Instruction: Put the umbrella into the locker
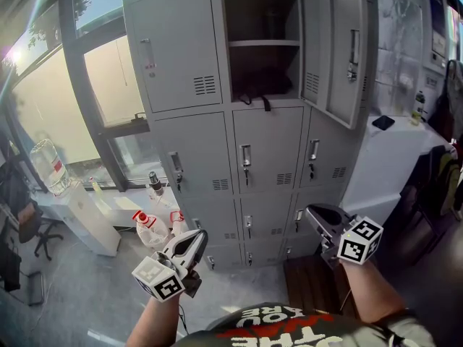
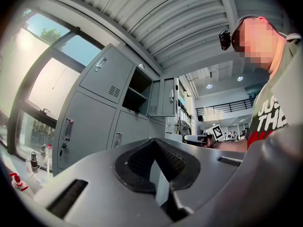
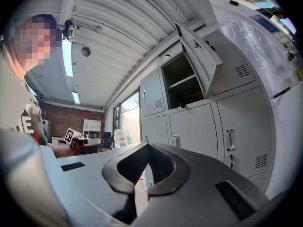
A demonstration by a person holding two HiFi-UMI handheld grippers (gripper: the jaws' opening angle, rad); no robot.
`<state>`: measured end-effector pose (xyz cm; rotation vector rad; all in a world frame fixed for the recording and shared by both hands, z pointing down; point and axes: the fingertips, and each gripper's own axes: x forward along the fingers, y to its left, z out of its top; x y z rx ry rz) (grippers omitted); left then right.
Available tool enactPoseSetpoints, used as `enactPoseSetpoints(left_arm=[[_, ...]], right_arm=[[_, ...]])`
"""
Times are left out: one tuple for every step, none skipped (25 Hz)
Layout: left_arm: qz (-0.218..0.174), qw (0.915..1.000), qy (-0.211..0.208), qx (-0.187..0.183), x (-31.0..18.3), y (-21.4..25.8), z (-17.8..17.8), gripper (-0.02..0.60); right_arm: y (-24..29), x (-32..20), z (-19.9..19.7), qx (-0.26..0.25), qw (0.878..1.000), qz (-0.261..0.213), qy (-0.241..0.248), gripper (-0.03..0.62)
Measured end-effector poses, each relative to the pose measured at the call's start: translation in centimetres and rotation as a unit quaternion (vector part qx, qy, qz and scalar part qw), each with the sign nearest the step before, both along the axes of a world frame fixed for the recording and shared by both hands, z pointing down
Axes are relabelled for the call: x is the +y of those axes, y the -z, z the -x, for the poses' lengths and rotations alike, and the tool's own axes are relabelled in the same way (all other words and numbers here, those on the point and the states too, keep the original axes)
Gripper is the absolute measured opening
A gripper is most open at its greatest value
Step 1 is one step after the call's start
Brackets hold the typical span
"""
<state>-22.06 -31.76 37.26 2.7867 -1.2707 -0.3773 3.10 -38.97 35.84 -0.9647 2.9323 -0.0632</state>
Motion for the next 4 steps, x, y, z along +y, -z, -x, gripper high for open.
enactPoseSetpoints(left_arm=[[0.000, 1.0000, 0.000, 0.000, -0.03, 0.01, -0.02, 0.006], [0.000, 1.0000, -0.001, 0.000, -0.06, 0.02, -0.04, 0.006], [-0.001, 1.0000, -0.001, 0.001, -0.08, 0.04, -0.06, 0.006], [-0.001, 1.0000, -0.002, 0.001, -0.10, 0.05, -0.09, 0.006]], right_arm=[[0.01, -0.04, -0.01, 0.000, 1.000, 0.000, 0.000, 0.034], [0.03, -0.08, 0.00, 0.001, 1.000, -0.001, 0.001, 0.035], [0.04, -0.11, 0.02, 0.001, 1.000, -0.001, 0.001, 0.035], [0.05, -0.14, 0.04, 0.002, 1.000, -0.001, 0.002, 0.035]])
